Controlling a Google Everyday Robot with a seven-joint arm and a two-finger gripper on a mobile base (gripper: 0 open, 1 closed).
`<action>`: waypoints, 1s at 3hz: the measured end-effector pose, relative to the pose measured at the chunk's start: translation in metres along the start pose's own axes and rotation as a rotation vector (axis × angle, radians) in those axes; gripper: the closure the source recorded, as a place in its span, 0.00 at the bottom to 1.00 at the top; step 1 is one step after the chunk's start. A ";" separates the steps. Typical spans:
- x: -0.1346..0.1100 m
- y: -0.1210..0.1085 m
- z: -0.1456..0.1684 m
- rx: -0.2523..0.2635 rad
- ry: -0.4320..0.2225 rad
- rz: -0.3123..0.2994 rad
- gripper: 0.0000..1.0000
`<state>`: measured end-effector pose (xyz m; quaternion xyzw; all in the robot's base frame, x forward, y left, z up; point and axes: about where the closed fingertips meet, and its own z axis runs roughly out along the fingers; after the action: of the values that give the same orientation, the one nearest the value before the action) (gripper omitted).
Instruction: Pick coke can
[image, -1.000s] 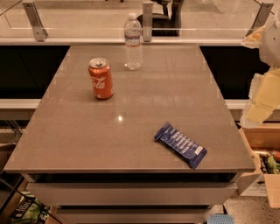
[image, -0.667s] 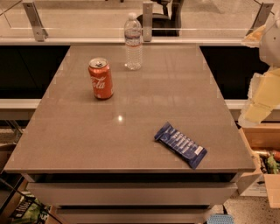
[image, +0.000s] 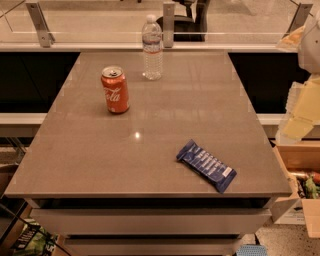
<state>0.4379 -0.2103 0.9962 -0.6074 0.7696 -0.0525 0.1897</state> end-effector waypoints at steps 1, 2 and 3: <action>0.004 -0.005 -0.003 0.016 -0.070 0.025 0.00; 0.000 -0.009 -0.001 0.041 -0.209 0.109 0.00; -0.015 -0.018 0.004 0.070 -0.371 0.192 0.00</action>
Offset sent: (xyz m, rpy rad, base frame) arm 0.0223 0.0019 0.0094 0.4555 -0.1562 -0.0993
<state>0.4585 -0.2000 1.0012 -0.5235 0.7736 0.0520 0.3533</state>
